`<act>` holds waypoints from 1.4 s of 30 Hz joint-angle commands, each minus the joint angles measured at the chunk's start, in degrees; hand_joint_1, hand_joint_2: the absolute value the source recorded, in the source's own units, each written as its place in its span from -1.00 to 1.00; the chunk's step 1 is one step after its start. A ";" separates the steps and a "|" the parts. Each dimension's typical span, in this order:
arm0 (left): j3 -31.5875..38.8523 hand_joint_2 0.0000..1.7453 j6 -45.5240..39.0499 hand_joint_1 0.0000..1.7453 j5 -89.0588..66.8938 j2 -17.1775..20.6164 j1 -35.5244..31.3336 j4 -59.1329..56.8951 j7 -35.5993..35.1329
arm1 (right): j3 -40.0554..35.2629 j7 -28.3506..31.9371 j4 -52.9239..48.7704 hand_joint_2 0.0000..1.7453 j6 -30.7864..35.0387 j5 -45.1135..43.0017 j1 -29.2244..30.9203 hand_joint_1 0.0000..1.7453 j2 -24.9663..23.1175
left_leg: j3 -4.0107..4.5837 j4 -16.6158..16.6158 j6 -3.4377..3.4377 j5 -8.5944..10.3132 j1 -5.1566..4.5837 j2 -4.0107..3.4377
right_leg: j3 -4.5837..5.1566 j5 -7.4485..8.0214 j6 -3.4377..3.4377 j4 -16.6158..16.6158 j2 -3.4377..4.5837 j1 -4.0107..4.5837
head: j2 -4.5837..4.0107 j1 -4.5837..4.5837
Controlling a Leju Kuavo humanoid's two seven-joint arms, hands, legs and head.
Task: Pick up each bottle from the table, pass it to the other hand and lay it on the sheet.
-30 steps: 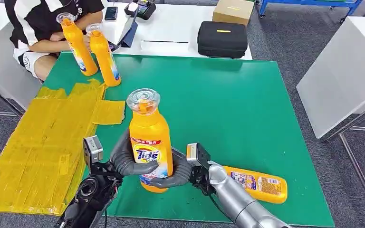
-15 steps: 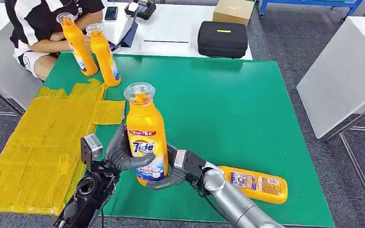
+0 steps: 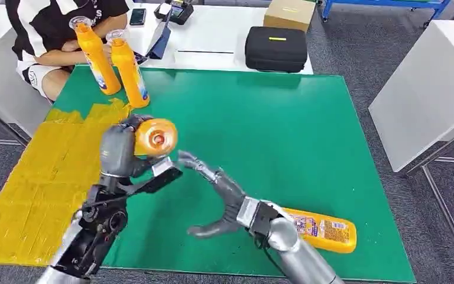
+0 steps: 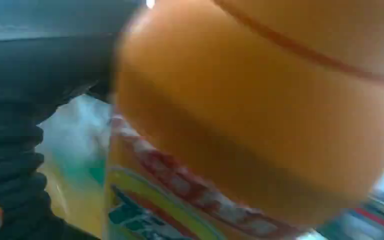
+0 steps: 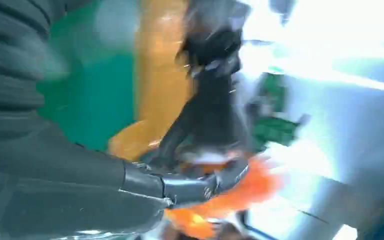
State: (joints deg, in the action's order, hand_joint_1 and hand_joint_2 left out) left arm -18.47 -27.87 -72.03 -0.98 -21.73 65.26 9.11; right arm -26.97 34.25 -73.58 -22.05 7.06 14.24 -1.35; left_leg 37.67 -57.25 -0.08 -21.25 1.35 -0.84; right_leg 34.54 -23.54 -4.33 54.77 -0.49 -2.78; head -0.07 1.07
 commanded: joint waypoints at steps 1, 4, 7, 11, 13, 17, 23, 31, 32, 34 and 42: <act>1.05 1.00 -0.50 1.00 -6.95 3.91 -8.82 -11.48 -3.33 | 1.10 -0.59 -10.89 1.00 1.52 -0.70 -2.22 -1.00 1.87 | -0.10 0.00 -0.03 -0.01 0.01 0.13 | -0.14 -0.10 0.18 0.00 -0.09 0.02 | 0.00 -0.07; -0.18 1.00 0.03 1.00 -14.96 5.71 -13.11 -17.20 -7.12 | 2.08 -0.64 -14.72 1.00 3.12 -2.10 -3.49 -1.00 2.85 | -0.06 -0.01 -0.01 -0.02 0.01 0.05 | -0.09 -0.06 0.18 0.02 0.00 -0.03 | 0.00 -0.04; -5.22 1.00 -0.17 1.00 -17.97 8.40 -17.41 -22.38 -10.59 | 3.01 -0.88 -17.01 1.00 3.43 -2.63 -4.46 -1.00 3.42 | -0.24 -0.17 -0.04 -0.15 0.03 0.38 | -0.36 -0.28 0.48 0.20 -0.26 0.01 | 0.00 -0.09; -7.36 1.00 1.35 1.00 -17.96 9.40 -21.92 -28.87 -11.18 | 4.45 -0.70 -18.95 1.00 3.34 -2.80 -6.39 -1.00 3.62 | -0.12 -0.12 0.01 -0.05 0.01 0.41 | -0.21 -0.20 0.39 0.15 -0.31 0.04 | 0.00 -0.09; -7.13 1.00 1.42 1.00 -17.97 9.54 -22.15 -29.24 -11.19 | 4.68 -0.61 -19.16 1.00 3.49 -2.73 -6.56 -1.00 3.64 | -0.04 -0.01 -0.07 0.06 -0.01 0.15 | -0.11 -0.06 0.24 0.02 -0.11 0.00 | 0.00 -0.07; -7.60 1.00 1.73 1.00 -17.97 9.18 -21.79 -29.36 -11.87 | 4.87 -0.57 -19.51 1.00 3.32 -2.80 -6.84 -1.00 4.24 | -0.09 -0.02 -0.07 0.02 -0.02 -0.07 | -0.08 0.00 0.32 0.03 0.05 0.00 | 0.00 -0.07; -13.51 1.00 3.32 1.00 -17.97 10.46 -22.28 -29.59 -16.04 | 4.66 -0.66 -19.34 1.00 3.25 -2.77 -6.83 -1.00 4.36 | -0.01 -0.01 -0.05 0.05 -0.05 -0.10 | -0.01 0.04 0.28 0.01 0.09 -0.03 | 0.00 -0.07; -24.74 1.00 20.23 1.00 -17.97 10.33 -30.16 -40.80 -8.53 | 5.29 -0.15 -18.75 1.00 3.39 -2.30 -6.98 -1.00 4.49 | 0.00 -0.05 -0.04 0.05 0.00 -0.05 | 0.00 0.03 0.30 0.03 0.05 0.02 | 0.00 -0.04; -25.88 1.00 22.85 1.00 -17.97 10.32 -31.37 -42.04 -5.86 | 5.19 -0.12 -18.38 1.00 3.27 -2.24 -6.66 -1.00 4.42 | -0.09 -0.08 -0.06 -0.01 0.01 0.00 | -0.10 -0.03 0.41 0.07 0.04 0.04 | 0.00 -0.04; -26.54 1.00 27.24 1.00 -17.83 10.27 -33.34 -44.15 -1.49 | 4.89 -0.01 -17.64 1.00 3.24 -1.91 -6.11 -1.00 4.29 | -0.02 -0.13 -0.06 0.00 0.02 -0.02 | -0.03 -0.01 0.38 0.09 0.06 0.05 | 0.00 -0.07; -27.56 1.00 33.49 1.00 -16.87 11.36 -34.27 -46.59 7.61 | 3.84 -0.51 -16.84 1.00 3.19 -1.08 -5.82 -1.00 3.64 | -0.11 -0.08 -0.05 -0.03 0.00 -0.18 | -0.09 0.01 0.39 0.07 0.22 0.04 | 0.00 -0.04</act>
State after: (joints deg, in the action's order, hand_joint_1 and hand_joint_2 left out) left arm -40.31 2.98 -88.43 9.55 -49.96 27.60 14.17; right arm -22.40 34.16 -93.24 -18.69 5.38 6.84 2.97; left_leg 37.77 -57.25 -0.11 -21.14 1.29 -1.01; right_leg 34.63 -23.42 -4.26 54.80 -0.35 -2.83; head -0.07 1.03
